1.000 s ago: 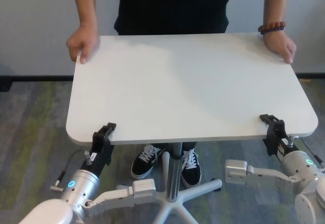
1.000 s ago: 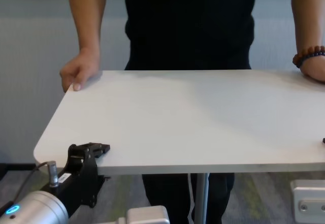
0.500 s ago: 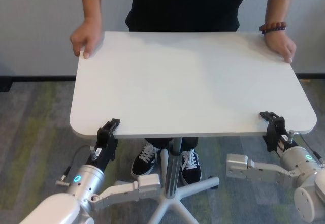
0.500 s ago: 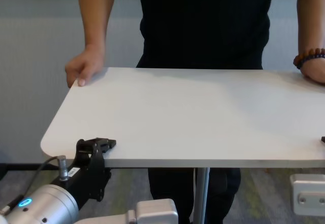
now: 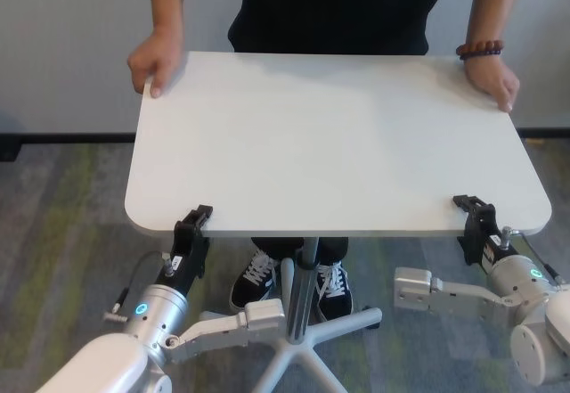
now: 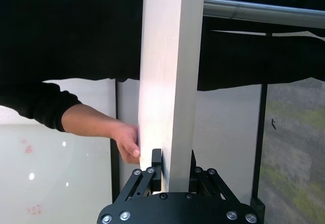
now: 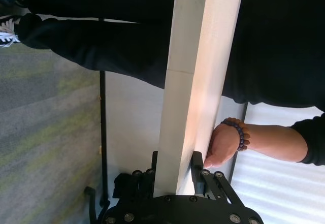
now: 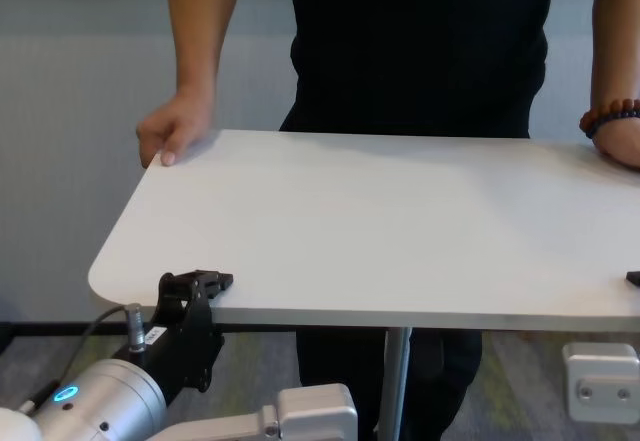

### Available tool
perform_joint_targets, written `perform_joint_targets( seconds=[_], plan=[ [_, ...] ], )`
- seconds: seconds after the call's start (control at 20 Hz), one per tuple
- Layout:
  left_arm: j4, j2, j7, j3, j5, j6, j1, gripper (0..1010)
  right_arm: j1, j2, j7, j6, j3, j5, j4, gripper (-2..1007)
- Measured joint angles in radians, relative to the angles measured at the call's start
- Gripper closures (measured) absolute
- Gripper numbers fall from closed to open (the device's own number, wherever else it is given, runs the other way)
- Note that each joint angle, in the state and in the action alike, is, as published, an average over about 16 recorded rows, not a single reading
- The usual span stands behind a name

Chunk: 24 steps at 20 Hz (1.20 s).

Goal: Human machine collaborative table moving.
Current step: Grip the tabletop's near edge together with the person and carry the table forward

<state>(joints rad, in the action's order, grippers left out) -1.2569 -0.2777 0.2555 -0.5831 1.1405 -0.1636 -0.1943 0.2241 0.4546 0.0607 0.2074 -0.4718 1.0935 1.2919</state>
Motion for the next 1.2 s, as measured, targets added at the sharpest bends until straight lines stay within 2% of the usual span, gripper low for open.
perform_joint_targets(
  seconds=[1.2],
  plan=[
    [0.112, 0.036, 0.039, -0.025, -0.012, 0.010, -0.031, 733, 0.044, -0.035, -0.052, -0.020, -0.033, -0.025, -0.136, 687]
  ],
)
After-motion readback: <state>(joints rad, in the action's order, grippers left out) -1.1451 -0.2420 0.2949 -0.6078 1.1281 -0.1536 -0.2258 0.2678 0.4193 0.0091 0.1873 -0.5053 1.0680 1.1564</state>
